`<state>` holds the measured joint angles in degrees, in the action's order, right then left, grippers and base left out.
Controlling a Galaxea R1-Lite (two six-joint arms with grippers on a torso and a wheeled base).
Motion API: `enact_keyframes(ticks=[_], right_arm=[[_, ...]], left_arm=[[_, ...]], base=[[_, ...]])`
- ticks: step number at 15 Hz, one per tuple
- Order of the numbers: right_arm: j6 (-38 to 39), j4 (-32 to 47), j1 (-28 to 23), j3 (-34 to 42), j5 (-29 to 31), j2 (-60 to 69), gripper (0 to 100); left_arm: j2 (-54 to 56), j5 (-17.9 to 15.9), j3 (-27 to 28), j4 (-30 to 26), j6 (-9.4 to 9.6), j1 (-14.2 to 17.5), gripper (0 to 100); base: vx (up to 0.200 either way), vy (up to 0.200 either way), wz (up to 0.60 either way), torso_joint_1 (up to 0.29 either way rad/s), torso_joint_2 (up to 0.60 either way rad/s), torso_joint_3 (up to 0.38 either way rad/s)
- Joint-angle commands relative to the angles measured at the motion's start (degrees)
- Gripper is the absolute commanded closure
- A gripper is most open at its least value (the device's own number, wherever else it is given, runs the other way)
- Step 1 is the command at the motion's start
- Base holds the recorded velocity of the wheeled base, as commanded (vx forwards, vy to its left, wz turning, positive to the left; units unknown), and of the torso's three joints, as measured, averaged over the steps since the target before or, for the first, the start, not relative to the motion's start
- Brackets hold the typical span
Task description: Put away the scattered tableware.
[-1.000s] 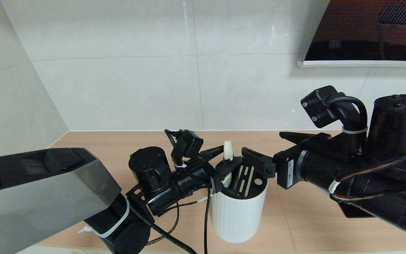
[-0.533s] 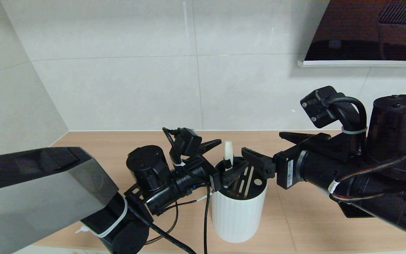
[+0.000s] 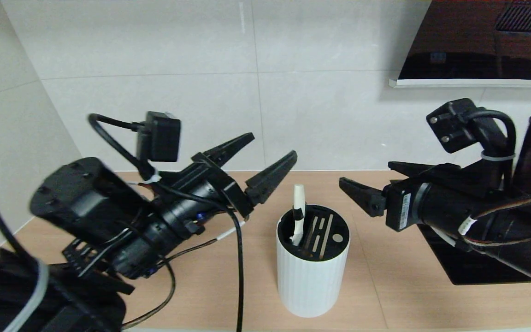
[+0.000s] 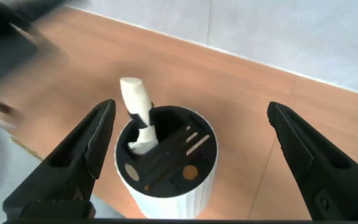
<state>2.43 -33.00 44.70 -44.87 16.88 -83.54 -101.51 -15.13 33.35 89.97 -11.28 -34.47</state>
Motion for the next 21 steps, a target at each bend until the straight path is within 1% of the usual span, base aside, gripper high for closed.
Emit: enact_keyframes(ticks=[1, 3, 4, 5, 6, 7, 8, 9, 10, 11, 12, 13, 15, 16, 17, 18, 19, 20, 21], right_arm=[[-0.1, 0.2, -4.8, 4.3, 0.1, 8.1, 0], [-0.1, 0.5, -9.9, 12.1, -0.5, 15.5, 0], [-0.1, 0.0, -13.6, 18.7, -0.7, 19.6, 0], [-0.1, 0.1, -16.6, 23.3, -0.7, 24.1, 0], [-0.1, 0.2, -17.6, 25.8, -0.8, 26.9, 0], [-0.1, 0.6, -19.0, 29.6, -0.7, 34.5, 0], [-0.1, 0.9, -19.4, 31.3, -0.6, 38.9, 0], [-0.7, 3.1, -19.9, 34.2, 0.1, 47.9, 0], [-2.8, 7.2, -21.2, 34.9, 0.3, 55.0, 0], [-4.0, 12.7, -25.0, 34.7, 0.5, 61.1, 0], [-4.1, 17.2, -28.3, 34.0, 0.0, 65.5, 0], [-4.7, 23.2, -31.6, 31.8, -0.3, 70.9, 0], [-4.8, 31.2, -33.5, 28.7, -0.3, 76.6, 0], [-4.8, 33.7, -33.8, 28.7, 0.3, 77.8, 0], [-4.7, 33.8, -34.1, 30.4, 1.1, 77.8, 0], [-4.7, 33.3, -36.6, 32.0, 1.6, 77.8, 0], [-4.7, 33.3, -36.6, 32.0, 1.6, 77.8, 0], [-5.4, 31.9, -42.0, 37.3, 1.6, 79.0, 0], [-6.4, 31.6, -45.0, 39.0, 0.8, 82.6, 0]], left_arm=[[13.0, 0.0, -6.1, 0.0, -0.5, 1.2, 0], [20.0, 0.1, -11.4, -1.4, -0.59, 3.3, 0], [24.7, 0.0, -14.9, -3.4, -0.5, 5.2, 0], [28.9, 0.2, -17.4, -5.2, -0.5, 7.1, 0], [31.4, 0.2, -18.6, -6.4, -0.5, 8.3, 0], [38.6, 0.1, -21.6, -10.4, -0.59, 11.2, 0], [42.8, 0.1, -23.2, -13.3, -0.5, 12.4, 0], [51.0, 0.1, -25.7, -19.9, -0.59, 14.3, 0], [58.3, -0.1, -27.7, -26.1, -0.59, 16.1, 0], [65.9, -0.3, -29.1, -33.5, -0.76, 17.7, 0], [72.8, -0.6, -29.0, -40.5, -1.47, 18.7, 0], [82.4, -2.4, -27.6, -50.6, -3.67, 20.5, 0], [94.0, -6.9, -23.9, -65.6, -6.92, 25.2, 0], [96.4, -7.8, -22.8, -70.0, -7.44, 26.9, 0], [96.0, -4.9, -23.2, -67.8, -7.36, 27.6, 0], [96.0, -3.0, -24.3, -65.7, -7.27, 29.8, 0], [96.0, -3.0, -24.3, -65.7, -7.27, 29.8, 0], [101.5, -5.0, -25.3, -67.2, -7.0, 34.7, 0], [101.5, -3.9, -26.0, -67.6, -5.51, 34.8, 0]], base=[[0.0, 0.0, 0.0, 0.0, 0.0, 0.0], [0.0, 0.0, 0.0, 0.0, 0.0, 0.0], [0.0, 0.0, 0.0, 0.0, 0.0, 0.0], [0.0, 0.0, 0.0, 0.0, 0.0, 0.0], [0.0, 0.0, 0.0, 0.0, 0.0, 0.0], [0.0, 0.0, 0.0, 0.0, 0.0, 0.0], [0.0, 0.0, 0.0, 0.0, 0.0, 0.0], [0.0, 0.0, 0.0, 0.0, 0.0, 0.0], [0.0, 0.0, 0.0, 0.0, 0.0, 0.0], [0.0, 0.0, 0.0, 0.0, 0.0, 0.0], [0.0, 0.0, 0.0, 0.0, 0.0, 0.0], [0.0, 0.0, 0.0, 0.0, 0.0, 0.0], [0.0, 0.0, 0.0, 0.0, 0.0, 0.0], [0.0, 0.0, 0.0, 0.0, 0.0, 0.0], [0.0, 0.0, 0.0, 0.0, 0.0, 0.0], [0.0, 0.0, 0.0, 0.0, 0.0, 0.0], [0.0, 0.0, 0.0, 0.0, 0.0, 0.0], [0.0, 0.0, 0.0, 0.0, 0.0, 0.0], [0.0, 0.0, 0.0, 0.0, 0.0, 0.0]])
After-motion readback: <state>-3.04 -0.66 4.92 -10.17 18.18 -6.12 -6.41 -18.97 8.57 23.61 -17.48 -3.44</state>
